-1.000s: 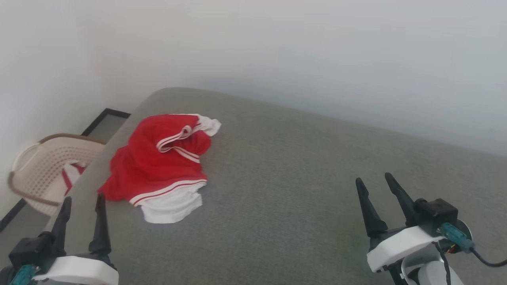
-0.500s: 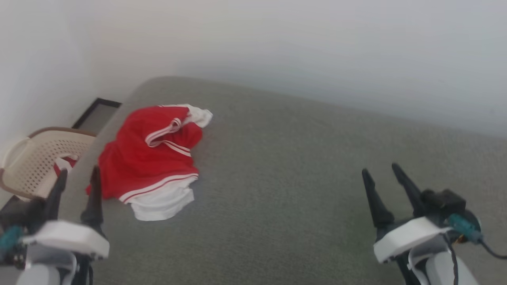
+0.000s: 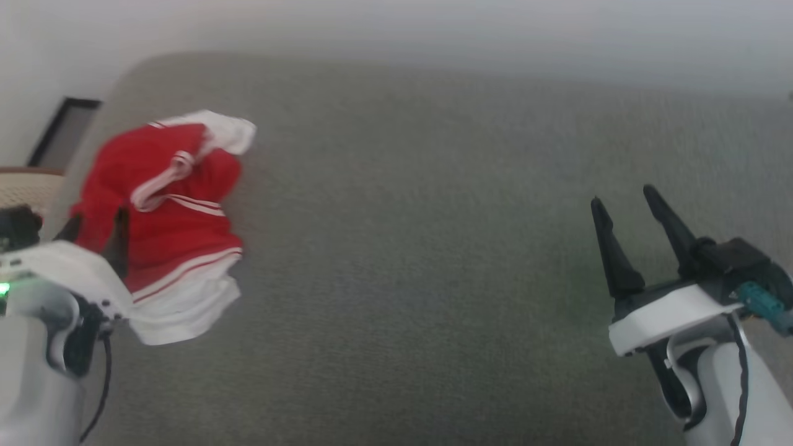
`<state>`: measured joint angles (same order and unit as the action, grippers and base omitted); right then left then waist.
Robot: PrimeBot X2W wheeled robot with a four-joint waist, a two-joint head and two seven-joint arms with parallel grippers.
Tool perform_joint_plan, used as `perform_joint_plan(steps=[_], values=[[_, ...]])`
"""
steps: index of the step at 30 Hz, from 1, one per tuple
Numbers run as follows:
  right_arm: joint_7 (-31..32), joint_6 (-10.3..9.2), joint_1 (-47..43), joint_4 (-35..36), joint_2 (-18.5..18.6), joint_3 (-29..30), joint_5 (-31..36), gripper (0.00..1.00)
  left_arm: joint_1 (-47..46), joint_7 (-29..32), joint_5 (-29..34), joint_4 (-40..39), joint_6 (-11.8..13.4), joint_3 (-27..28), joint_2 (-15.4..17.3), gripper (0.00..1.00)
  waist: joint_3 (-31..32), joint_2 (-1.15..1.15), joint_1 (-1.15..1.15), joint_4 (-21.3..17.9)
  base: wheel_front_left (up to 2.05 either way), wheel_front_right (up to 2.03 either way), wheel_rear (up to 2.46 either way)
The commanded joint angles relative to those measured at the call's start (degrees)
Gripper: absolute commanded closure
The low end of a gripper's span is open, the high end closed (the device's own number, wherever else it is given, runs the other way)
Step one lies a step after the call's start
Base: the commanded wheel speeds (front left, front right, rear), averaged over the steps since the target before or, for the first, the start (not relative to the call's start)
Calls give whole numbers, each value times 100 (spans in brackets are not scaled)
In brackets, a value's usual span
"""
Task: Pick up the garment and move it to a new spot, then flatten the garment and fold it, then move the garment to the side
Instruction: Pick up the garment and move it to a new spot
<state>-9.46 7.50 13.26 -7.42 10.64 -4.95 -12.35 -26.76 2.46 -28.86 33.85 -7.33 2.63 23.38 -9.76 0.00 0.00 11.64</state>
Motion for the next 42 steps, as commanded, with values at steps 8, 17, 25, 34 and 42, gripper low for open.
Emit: perform_joint_plan(steps=[8,17,25,34,42], values=[[140,-1,319,286,86,14,53,0,-981,1068,-513,1552,-14,-373,161,0,-944,0,0,-499,0,0,0],[226,-2,442,480,112,63,93,0,-1594,2042,-802,2888,-16,-584,-103,0,-1302,0,0,-558,0,0,0],[215,-1,449,412,49,94,88,0,-1822,1899,-705,3269,-14,-784,-32,100,-1224,0,0,-488,0,0,0],[58,-2,197,189,-51,258,42,0,-2059,921,-640,2566,-16,-1056,597,100,-681,0,0,-330,0,0,0],[-88,-2,-71,2,-208,424,4,0,-2104,532,-607,1567,-16,-1380,1061,100,-120,0,0,-171,0,0,0]])
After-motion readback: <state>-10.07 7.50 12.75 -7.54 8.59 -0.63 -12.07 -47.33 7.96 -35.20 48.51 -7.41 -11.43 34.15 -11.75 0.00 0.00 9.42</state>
